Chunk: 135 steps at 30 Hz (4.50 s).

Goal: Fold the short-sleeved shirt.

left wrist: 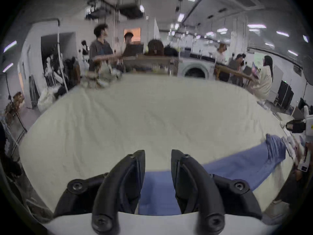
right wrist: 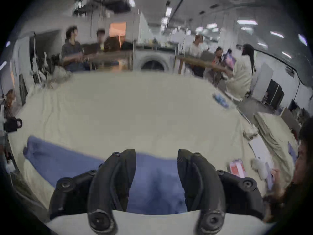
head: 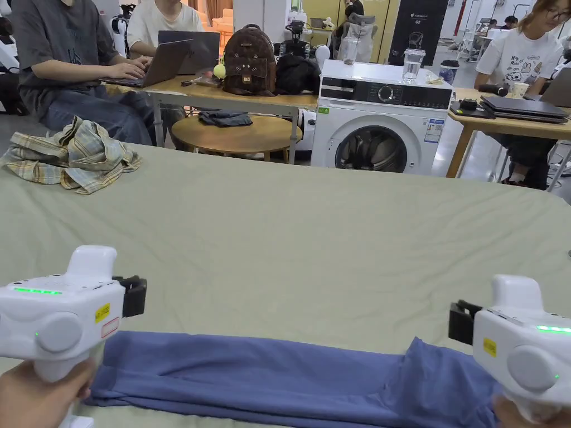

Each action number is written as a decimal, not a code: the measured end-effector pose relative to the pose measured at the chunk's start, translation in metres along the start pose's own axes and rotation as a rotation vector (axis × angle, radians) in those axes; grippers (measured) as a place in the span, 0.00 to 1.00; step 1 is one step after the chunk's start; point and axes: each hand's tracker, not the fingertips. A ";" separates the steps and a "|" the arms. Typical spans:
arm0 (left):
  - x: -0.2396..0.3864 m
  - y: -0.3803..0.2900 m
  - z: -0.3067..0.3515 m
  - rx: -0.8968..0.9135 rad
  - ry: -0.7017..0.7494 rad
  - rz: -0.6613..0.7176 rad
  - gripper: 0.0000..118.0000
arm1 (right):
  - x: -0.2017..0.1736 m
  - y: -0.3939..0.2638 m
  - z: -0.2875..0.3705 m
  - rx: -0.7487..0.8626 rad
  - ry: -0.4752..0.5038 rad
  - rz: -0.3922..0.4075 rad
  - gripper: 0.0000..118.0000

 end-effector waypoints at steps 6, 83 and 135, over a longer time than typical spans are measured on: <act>0.043 0.000 0.009 0.310 0.062 -0.103 0.23 | -0.046 -0.003 0.007 0.295 -0.011 -0.006 0.37; -0.128 0.004 0.001 -0.525 -0.663 0.655 0.04 | -0.122 -0.017 -0.035 0.168 0.193 0.088 0.00; 0.109 -0.073 -0.127 -0.764 -0.720 0.478 0.10 | -0.072 -0.032 -0.024 0.122 0.129 0.057 0.00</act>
